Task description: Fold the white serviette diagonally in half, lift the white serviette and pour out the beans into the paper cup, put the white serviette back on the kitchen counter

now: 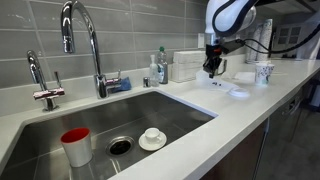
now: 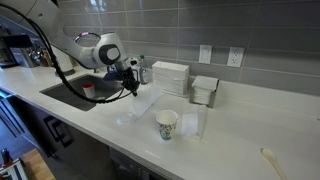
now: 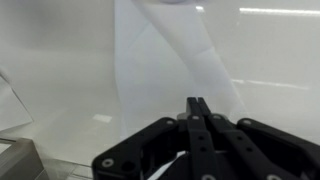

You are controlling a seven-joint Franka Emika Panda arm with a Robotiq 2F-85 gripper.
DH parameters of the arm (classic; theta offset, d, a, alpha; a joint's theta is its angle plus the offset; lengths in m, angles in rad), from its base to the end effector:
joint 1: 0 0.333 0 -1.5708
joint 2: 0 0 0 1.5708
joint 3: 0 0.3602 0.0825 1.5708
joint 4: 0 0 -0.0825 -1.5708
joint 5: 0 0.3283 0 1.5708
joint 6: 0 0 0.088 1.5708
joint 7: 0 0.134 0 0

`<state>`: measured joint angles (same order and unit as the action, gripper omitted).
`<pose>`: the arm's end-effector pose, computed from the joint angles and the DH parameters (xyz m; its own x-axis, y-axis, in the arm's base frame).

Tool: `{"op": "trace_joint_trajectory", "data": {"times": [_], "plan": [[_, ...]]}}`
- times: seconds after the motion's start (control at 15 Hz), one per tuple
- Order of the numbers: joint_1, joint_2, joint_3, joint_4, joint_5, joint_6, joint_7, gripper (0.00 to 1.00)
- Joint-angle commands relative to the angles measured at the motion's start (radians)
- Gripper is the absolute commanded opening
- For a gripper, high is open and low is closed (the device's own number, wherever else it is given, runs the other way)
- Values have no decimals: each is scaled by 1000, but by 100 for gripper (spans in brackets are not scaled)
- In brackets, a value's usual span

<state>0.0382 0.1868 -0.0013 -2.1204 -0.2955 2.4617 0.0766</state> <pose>0.5544 0.0159 0.3939 0.9713 0.1886 0.1450 0.1569 -0.9660 0.2055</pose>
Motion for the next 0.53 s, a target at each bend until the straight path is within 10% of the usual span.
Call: {"op": "trace_joint_trajectory", "data": {"times": [0.0, 0.47], "plan": [[24, 56, 14, 76, 42, -60, 37, 0], [40, 164, 40, 186, 151, -82, 52, 0]]}}
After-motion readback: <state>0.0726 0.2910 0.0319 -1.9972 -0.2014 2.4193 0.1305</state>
